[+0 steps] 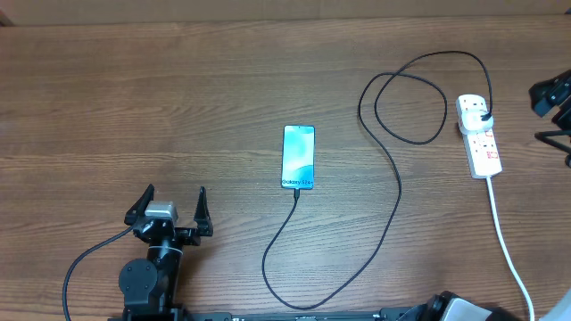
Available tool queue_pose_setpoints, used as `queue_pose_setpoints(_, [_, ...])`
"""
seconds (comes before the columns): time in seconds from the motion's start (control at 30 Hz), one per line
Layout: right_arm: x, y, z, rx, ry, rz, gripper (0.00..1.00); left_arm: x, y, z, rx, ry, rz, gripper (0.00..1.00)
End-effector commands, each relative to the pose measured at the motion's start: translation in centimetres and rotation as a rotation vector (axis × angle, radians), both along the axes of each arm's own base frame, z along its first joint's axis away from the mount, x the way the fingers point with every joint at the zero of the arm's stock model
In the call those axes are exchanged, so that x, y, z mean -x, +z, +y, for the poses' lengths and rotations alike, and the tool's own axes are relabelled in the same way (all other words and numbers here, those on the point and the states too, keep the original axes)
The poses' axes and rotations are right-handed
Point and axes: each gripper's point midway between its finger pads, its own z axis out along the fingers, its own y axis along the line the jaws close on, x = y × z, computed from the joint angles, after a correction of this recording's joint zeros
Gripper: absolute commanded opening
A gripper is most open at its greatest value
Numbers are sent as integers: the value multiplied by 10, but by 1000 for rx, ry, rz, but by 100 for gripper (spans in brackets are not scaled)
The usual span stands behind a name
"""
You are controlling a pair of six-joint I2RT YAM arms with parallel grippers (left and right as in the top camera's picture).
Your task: Plug charger to phone and switch on socket
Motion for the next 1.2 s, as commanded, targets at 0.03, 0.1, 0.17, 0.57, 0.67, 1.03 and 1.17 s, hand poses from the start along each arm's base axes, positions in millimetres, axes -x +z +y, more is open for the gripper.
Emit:
queue_pose_setpoints(0.03, [12, 26, 4, 82, -31, -170, 100, 0, 1, 1, -23, 3, -8, 100])
queue_pose_setpoints(0.1, [12, 27, 5, 90, -50, -239, 100, 0, 1, 1, -23, 3, -8, 100])
queue_pose_setpoints(0.17, [10, 24, 8, 81, -64, -340, 100, 0, 1, 1, -23, 3, -8, 100])
queue_pose_setpoints(0.57, [14, -41, 37, 67, 10, -753, 100, 0, 1, 1, -23, 3, -8, 100])
queue_pose_setpoints(0.67, [22, -58, 41, 90, 14, -791, 100, 0, 1, 1, -23, 3, -8, 100])
queue_pose_setpoints(1.03, [38, -97, 35, 153, -58, -834, 100, 0, 1, 1, -23, 3, -8, 100])
queue_pose_setpoints(1.17, [46, -94, 34, 198, -118, -872, 100, 0, 1, 1, -23, 3, -8, 100])
